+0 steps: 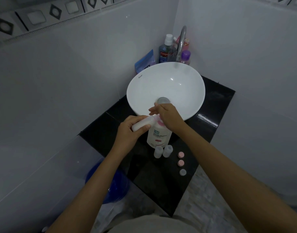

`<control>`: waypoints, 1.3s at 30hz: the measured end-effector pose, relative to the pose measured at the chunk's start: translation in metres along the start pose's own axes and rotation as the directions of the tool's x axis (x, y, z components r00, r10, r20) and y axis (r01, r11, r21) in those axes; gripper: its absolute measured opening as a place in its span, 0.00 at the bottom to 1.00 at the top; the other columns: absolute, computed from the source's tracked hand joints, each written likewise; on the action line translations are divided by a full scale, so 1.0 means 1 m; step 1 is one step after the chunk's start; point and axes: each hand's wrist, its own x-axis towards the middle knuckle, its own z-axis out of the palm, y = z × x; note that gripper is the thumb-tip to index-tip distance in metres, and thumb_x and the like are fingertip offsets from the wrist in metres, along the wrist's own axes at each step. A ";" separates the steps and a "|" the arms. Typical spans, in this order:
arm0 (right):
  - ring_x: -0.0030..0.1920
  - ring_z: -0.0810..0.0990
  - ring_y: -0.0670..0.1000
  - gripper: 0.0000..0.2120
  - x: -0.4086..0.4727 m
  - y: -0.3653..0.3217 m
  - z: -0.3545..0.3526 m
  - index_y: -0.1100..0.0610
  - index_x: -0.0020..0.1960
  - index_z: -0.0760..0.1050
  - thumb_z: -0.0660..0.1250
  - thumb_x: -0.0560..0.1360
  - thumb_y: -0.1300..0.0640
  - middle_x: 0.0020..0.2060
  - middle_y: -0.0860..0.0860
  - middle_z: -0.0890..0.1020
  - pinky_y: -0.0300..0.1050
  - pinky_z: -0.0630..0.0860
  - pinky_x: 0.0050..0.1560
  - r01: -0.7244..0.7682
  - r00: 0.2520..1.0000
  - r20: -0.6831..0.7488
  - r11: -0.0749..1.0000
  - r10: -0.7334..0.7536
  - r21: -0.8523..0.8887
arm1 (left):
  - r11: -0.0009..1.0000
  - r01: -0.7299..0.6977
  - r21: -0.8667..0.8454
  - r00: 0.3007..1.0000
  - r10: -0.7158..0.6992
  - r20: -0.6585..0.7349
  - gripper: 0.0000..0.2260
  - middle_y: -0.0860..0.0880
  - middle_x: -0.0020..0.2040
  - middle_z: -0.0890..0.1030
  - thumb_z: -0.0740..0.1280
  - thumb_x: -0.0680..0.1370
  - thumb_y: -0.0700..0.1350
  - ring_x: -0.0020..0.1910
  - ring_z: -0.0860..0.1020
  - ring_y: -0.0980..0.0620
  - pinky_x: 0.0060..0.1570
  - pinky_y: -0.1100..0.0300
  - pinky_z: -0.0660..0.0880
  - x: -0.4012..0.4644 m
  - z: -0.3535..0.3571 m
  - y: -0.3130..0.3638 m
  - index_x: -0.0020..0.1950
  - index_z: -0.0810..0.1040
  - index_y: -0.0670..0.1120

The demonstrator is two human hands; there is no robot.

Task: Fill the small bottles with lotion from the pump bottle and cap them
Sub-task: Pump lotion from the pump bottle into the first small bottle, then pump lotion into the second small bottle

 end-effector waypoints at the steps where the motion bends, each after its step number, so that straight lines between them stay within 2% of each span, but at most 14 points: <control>1: 0.52 0.80 0.57 0.19 0.001 0.000 -0.002 0.63 0.54 0.80 0.52 0.82 0.54 0.49 0.58 0.84 0.47 0.74 0.56 0.012 1.000 0.001 1.000 -0.012 -0.015 | 1.000 -0.012 0.017 1.000 0.012 0.007 0.12 0.47 0.52 0.78 0.71 0.73 0.41 0.47 0.77 0.67 0.45 0.74 0.73 0.001 -0.001 0.000 0.56 0.79 0.49; 4: 0.49 0.81 0.52 0.19 0.005 0.000 -0.006 0.61 0.53 0.80 0.54 0.81 0.52 0.45 0.54 0.84 0.44 0.74 0.55 -0.002 1.000 -0.004 0.999 0.002 0.044 | 0.996 -0.037 0.080 0.999 0.036 0.020 0.15 0.48 0.54 0.79 0.73 0.71 0.41 0.47 0.76 0.66 0.46 0.73 0.74 0.003 -0.006 0.000 0.57 0.78 0.49; 7: 0.46 0.81 0.50 0.19 0.007 0.001 -0.006 0.62 0.52 0.81 0.55 0.81 0.51 0.43 0.55 0.84 0.42 0.74 0.53 0.024 0.999 -0.027 0.997 -0.022 0.079 | 0.986 -0.049 0.162 0.998 0.043 0.040 0.19 0.50 0.53 0.78 0.74 0.71 0.43 0.46 0.75 0.67 0.45 0.74 0.73 0.004 -0.005 -0.002 0.61 0.77 0.49; 10: 0.44 0.81 0.48 0.18 0.008 0.000 -0.005 0.62 0.51 0.81 0.55 0.81 0.52 0.42 0.55 0.84 0.42 0.75 0.52 0.042 0.998 -0.050 0.997 -0.038 0.067 | 0.971 -0.078 0.226 0.996 0.067 0.056 0.16 0.53 0.52 0.78 0.73 0.72 0.45 0.49 0.76 0.65 0.45 0.73 0.74 0.001 0.000 -0.004 0.58 0.76 0.53; 12: 0.41 0.81 0.46 0.18 0.007 0.000 -0.005 0.63 0.51 0.81 0.56 0.81 0.53 0.43 0.56 0.84 0.41 0.76 0.50 0.037 0.998 -0.053 0.996 -0.033 0.076 | 0.977 -0.050 0.209 0.999 0.045 0.029 0.15 0.56 0.51 0.79 0.73 0.71 0.45 0.50 0.77 0.64 0.47 0.71 0.74 -0.003 0.001 -0.007 0.56 0.76 0.54; 14: 0.40 0.81 0.46 0.18 0.007 0.000 -0.004 0.63 0.51 0.80 0.56 0.81 0.53 0.43 0.57 0.84 0.45 0.78 0.51 0.039 0.998 -0.057 0.995 -0.034 0.087 | 0.980 -0.014 0.197 1.000 0.013 0.003 0.16 0.58 0.50 0.79 0.73 0.71 0.45 0.51 0.78 0.63 0.49 0.69 0.74 -0.005 0.002 -0.011 0.57 0.77 0.53; 17: 0.40 0.82 0.48 0.18 0.008 0.001 -0.003 0.64 0.51 0.80 0.56 0.81 0.53 0.41 0.56 0.83 0.50 0.79 0.53 0.035 0.997 -0.069 0.995 -0.028 0.094 | 0.971 0.057 0.232 0.998 -0.060 0.005 0.16 0.60 0.48 0.78 0.73 0.71 0.42 0.49 0.77 0.63 0.47 0.70 0.73 -0.009 0.002 -0.023 0.56 0.77 0.52; 23: 0.38 0.82 0.48 0.18 0.008 0.002 -0.003 0.63 0.49 0.81 0.56 0.80 0.54 0.39 0.54 0.83 0.51 0.79 0.53 0.043 0.997 -0.074 0.994 -0.035 0.105 | 0.925 0.200 0.324 0.969 -0.236 0.076 0.16 0.57 0.47 0.77 0.73 0.71 0.40 0.47 0.76 0.62 0.45 0.71 0.71 -0.020 0.008 -0.062 0.56 0.76 0.48; 26: 0.39 0.82 0.50 0.18 0.010 0.002 -0.002 0.64 0.49 0.80 0.56 0.80 0.54 0.39 0.56 0.83 0.52 0.79 0.53 0.025 0.998 -0.066 0.992 -0.016 0.128 | 0.901 0.220 0.374 0.959 -0.271 0.087 0.15 0.57 0.46 0.76 0.74 0.70 0.40 0.47 0.75 0.61 0.49 0.69 0.71 -0.023 0.012 -0.078 0.55 0.76 0.49; 30: 0.38 0.82 0.49 0.17 0.012 0.004 -0.001 0.62 0.47 0.81 0.57 0.80 0.54 0.37 0.54 0.83 0.53 0.79 0.53 0.021 0.998 -0.059 0.989 -0.012 0.148 | 0.880 0.243 0.408 0.946 -0.307 0.100 0.14 0.57 0.46 0.77 0.73 0.70 0.39 0.46 0.75 0.62 0.44 0.73 0.69 -0.026 0.016 -0.094 0.53 0.76 0.49; 35: 0.36 0.82 0.46 0.17 0.010 0.002 -0.002 0.63 0.48 0.81 0.56 0.80 0.55 0.37 0.54 0.83 0.50 0.79 0.51 0.021 0.997 -0.074 0.990 -0.011 0.142 | 0.871 0.230 0.433 0.943 -0.310 0.123 0.14 0.52 0.51 0.80 0.74 0.70 0.40 0.52 0.78 0.56 0.56 0.60 0.75 -0.031 0.015 -0.111 0.53 0.77 0.49; 39: 0.36 0.82 0.46 0.17 0.010 0.003 -0.002 0.63 0.48 0.81 0.56 0.80 0.54 0.37 0.54 0.83 0.50 0.79 0.52 0.029 0.997 -0.074 0.990 -0.019 0.139 | 0.870 0.223 0.440 0.946 -0.302 0.117 0.15 0.51 0.54 0.79 0.73 0.71 0.39 0.56 0.77 0.54 0.56 0.61 0.73 -0.032 0.014 -0.113 0.55 0.76 0.49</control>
